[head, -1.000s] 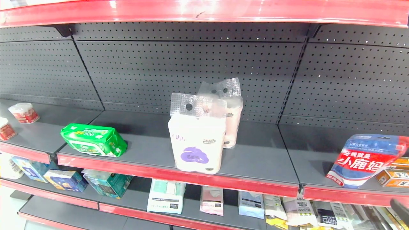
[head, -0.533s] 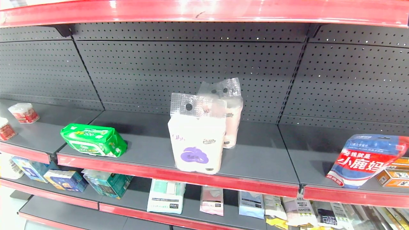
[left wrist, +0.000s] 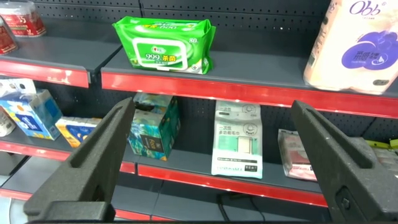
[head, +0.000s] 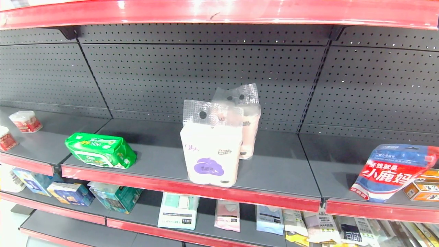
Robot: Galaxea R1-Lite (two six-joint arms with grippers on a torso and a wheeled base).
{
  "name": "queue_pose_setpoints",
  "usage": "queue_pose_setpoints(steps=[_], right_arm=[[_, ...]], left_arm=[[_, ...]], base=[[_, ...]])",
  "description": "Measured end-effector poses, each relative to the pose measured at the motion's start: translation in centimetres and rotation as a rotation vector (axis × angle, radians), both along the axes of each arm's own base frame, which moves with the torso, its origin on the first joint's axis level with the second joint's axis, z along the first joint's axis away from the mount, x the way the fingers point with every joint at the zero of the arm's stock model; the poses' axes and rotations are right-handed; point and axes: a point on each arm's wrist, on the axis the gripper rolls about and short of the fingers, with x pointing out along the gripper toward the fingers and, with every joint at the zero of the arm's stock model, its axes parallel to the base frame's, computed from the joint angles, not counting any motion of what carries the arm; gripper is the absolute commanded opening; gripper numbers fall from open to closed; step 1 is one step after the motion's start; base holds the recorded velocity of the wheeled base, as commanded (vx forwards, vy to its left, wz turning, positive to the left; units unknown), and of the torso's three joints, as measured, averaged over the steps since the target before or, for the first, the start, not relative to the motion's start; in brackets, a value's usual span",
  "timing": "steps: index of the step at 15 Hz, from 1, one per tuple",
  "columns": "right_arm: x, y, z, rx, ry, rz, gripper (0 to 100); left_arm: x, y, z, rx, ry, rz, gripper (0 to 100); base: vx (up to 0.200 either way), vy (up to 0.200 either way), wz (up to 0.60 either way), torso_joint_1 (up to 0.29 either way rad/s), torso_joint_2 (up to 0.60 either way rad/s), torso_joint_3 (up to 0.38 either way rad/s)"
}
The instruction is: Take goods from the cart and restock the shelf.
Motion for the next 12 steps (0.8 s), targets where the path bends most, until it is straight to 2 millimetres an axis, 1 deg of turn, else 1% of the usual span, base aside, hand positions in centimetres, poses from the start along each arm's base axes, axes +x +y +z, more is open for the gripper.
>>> queue_pose_setpoints(steps=[2, 12], right_arm=[[-0.01, 0.0, 0.0, 0.001, -0.001, 0.0, 100], [-0.01, -0.01, -0.01, 0.0, 0.0, -0.004, 100]], left_arm=[[0.0, 0.0, 0.0, 0.0, 0.0, 0.0, 100], [0.0, 0.0, 0.0, 0.001, 0.0, 0.0, 100]], base=[[0.0, 0.0, 0.0, 0.0, 0.0, 0.0], [0.0, 0.0, -0.6, 0.003, 0.0, 0.0]])
